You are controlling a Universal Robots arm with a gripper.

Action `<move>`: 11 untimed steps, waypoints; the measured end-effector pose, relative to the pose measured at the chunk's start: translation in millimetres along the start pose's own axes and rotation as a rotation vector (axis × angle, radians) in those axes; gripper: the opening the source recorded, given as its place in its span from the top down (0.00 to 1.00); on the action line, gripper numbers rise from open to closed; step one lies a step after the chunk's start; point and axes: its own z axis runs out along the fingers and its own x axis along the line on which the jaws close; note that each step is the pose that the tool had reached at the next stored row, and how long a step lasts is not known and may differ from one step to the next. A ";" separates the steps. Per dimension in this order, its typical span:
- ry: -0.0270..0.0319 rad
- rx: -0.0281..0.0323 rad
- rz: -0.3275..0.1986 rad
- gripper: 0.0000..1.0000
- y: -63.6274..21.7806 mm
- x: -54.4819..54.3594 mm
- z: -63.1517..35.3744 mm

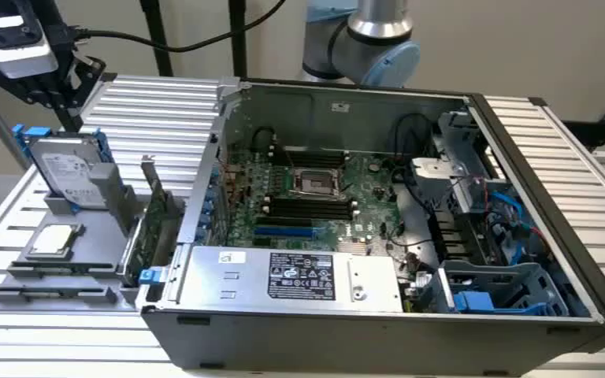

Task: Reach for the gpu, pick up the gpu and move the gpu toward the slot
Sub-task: 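Reach for the gpu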

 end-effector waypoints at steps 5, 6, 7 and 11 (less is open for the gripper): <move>0.0000 0.0001 0.000 0.89 0.0 0.0 0.0; 0.0000 0.0000 0.000 0.89 0.0 0.0 0.0; 0.0000 0.0000 0.000 0.89 0.0 0.0 0.0; 0.0000 0.0000 0.000 0.89 0.0 0.0 0.0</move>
